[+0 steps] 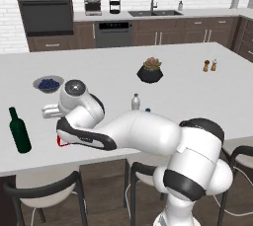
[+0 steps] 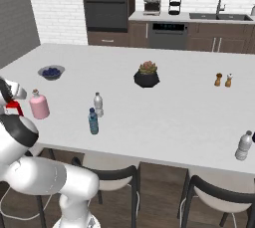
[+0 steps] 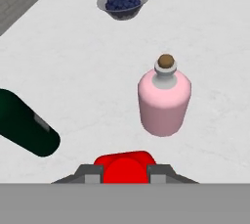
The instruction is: Move the plastic bottles in the middle to the plastics group, and the glass bottles in the middle to the glass group.
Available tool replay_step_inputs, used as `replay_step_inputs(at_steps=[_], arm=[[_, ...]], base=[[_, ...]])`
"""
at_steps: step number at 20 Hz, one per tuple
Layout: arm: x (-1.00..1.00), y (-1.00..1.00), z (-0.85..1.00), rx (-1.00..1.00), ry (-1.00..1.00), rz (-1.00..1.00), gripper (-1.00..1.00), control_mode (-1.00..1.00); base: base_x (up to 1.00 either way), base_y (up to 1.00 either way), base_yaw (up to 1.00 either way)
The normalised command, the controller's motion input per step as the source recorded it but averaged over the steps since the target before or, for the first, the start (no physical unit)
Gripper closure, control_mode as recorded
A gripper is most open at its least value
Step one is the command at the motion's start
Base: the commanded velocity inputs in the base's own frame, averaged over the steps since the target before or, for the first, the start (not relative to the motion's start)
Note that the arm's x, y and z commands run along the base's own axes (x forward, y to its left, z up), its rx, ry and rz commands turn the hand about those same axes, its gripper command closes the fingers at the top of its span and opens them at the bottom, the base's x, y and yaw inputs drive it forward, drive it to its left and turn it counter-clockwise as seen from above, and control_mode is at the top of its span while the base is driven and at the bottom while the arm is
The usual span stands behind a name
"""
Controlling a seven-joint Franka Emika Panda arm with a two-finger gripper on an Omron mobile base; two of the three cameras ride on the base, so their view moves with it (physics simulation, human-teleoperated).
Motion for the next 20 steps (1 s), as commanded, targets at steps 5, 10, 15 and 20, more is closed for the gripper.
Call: replay_step_inputs(at_steps=[5, 10, 15, 20], arm=[[0.00, 0.04, 0.00, 0.00, 0.01, 0.01, 1.00, -1.00], [0.00, 0.13, 0.00, 0.00, 0.00, 0.03, 1.00, -1.00], [0.00, 0.14, -0.01, -0.02, 0.00, 0.04, 1.00, -1.00], [0.00, 0.01, -0.20, 0.00, 0.00, 0.05, 1.00, -1.00]], base=[[0.00, 0.00, 0.00], [0.00, 0.00, 0.00], [0.00, 0.00, 0.00], [0.00, 0.00, 0.00]])
